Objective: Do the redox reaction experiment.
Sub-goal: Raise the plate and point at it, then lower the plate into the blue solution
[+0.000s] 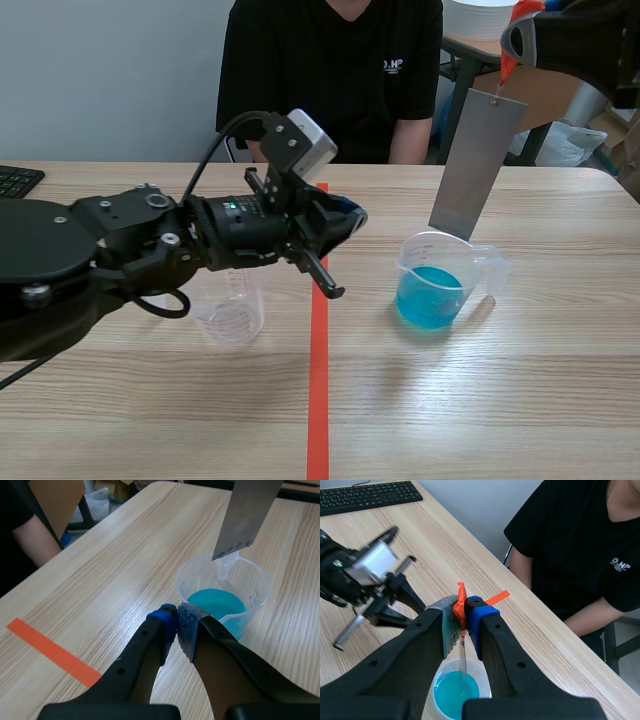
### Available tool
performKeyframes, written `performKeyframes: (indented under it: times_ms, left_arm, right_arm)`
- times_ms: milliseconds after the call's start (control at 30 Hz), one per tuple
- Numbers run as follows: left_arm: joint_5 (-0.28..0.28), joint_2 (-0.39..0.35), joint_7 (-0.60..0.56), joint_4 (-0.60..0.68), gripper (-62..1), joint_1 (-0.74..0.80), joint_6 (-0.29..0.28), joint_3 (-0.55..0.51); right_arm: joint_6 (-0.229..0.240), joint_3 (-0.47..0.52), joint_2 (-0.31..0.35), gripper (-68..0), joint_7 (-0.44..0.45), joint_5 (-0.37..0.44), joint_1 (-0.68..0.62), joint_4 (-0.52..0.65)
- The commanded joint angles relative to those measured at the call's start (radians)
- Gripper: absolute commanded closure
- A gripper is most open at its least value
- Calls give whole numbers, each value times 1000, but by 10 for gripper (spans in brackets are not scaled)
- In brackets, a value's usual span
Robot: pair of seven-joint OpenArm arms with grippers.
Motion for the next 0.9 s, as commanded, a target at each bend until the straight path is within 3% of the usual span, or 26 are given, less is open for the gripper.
performKeyframes:
  times_ms: [0, 233, 367, 467, 667, 867]
  left_arm:
    - [-7, -57, -13, 82, -49, 36, 5, -41]
    - [-14, -322, -11, 361, -49, 297, 47, -221]
    - [-14, -455, -18, 469, -49, 525, 89, -365]
    - [-14, -514, -39, 502, -49, 731, 131, -501]
    - [-13, -480, -108, 504, -49, 1166, 211, -815]
    - [-13, -358, -149, 504, -49, 1459, 214, -998]
  right_arm:
    - [6, 14, 11, -13, 18, 11, 14, 14]
    - [6, 14, 11, -13, 18, 11, 14, 14]
    - [6, 14, 11, -13, 18, 10, 14, 14]
    - [6, 14, 11, -13, 17, 10, 14, 14]
    - [6, 14, 11, -13, 15, 6, 11, 13]
    - [6, 11, 11, -13, 16, 6, 11, 4]
